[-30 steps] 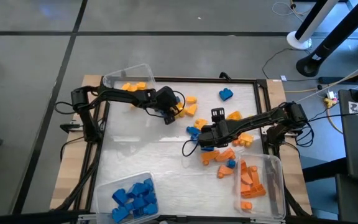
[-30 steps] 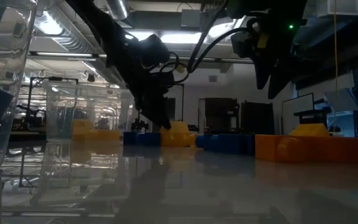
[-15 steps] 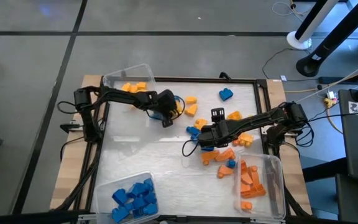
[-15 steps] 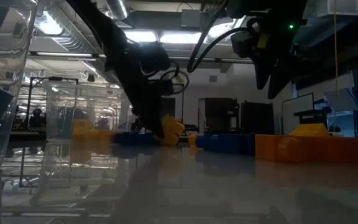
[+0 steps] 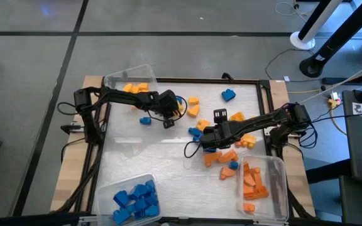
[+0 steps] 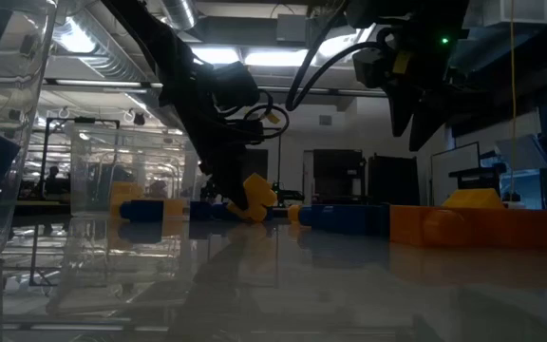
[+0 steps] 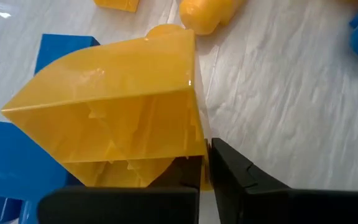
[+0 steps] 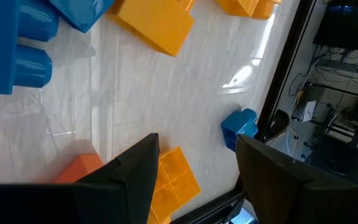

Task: Sort blocks
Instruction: Put the yellow game piece into the top transparent bin

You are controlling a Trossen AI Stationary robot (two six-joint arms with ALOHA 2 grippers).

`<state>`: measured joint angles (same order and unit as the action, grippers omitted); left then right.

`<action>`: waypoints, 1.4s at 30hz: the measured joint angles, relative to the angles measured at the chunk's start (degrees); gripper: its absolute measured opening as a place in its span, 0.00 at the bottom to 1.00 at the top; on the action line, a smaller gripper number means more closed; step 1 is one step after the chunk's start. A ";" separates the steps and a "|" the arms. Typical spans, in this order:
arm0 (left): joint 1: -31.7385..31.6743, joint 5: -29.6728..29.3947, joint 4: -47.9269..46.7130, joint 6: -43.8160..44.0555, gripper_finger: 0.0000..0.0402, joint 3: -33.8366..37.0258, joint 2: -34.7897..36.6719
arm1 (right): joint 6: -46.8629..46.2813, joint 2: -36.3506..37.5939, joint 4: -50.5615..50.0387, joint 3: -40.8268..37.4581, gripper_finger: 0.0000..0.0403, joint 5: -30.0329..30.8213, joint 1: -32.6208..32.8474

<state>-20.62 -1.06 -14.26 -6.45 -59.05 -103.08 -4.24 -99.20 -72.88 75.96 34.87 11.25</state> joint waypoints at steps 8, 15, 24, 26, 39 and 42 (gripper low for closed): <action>0.81 -0.01 -0.65 0.49 0.02 -0.30 5.81 | -5.63 0.47 -3.15 0.05 0.53 -2.29 -1.04; 1.92 0.05 -3.25 0.65 0.01 -0.34 17.89 | -7.57 6.13 -7.06 0.11 0.53 -4.07 -5.15; -0.09 -8.59 -15.78 0.69 0.01 -0.39 31.90 | -7.53 10.77 -6.19 0.17 0.53 -4.07 -13.41; -1.10 -13.02 -18.74 1.10 0.01 -0.39 33.61 | -7.47 10.56 -6.10 0.15 0.53 -4.09 -15.33; -11.17 -21.78 -29.80 3.26 0.06 -0.39 33.58 | -5.80 10.12 -4.68 -1.73 0.53 -8.79 -27.82; -12.92 -21.78 -31.18 2.53 0.09 -0.39 32.75 | -5.80 10.10 -2.88 -5.15 0.53 -8.96 -29.26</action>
<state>-33.55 -22.84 -45.45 -3.92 -59.44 -70.33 -10.04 -89.10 -75.77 70.81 25.91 -18.01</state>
